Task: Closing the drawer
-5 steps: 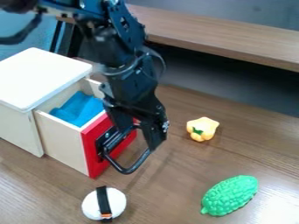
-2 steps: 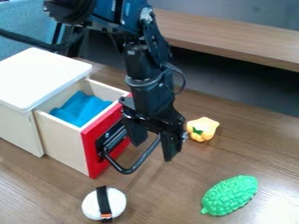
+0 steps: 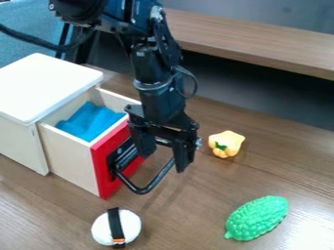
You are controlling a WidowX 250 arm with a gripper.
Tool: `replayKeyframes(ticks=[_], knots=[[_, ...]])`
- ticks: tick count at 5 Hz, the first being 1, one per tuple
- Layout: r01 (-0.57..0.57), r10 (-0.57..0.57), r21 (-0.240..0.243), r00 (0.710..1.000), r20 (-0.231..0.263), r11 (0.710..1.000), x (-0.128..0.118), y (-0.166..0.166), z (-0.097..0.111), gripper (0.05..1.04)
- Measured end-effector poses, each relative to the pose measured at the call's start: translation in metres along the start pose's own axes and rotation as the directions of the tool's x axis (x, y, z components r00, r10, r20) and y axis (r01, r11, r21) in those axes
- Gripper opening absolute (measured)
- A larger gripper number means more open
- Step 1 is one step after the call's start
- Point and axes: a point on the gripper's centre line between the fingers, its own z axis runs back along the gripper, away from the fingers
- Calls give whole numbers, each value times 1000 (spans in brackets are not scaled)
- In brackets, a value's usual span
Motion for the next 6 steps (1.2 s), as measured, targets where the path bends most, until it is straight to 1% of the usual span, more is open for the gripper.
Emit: replayKeyframes(ticks=[1,2,3,4,6], knots=[[-74,75,41,997,-18,996,2,15,-1,999],[-148,152,98,988,-36,984,1,29,-4,999],[-208,214,169,977,-21,964,0,40,-5,999],[-221,230,189,973,-30,957,0,49,-5,999],[-244,258,235,965,-33,941,-5,68,-2,999]])
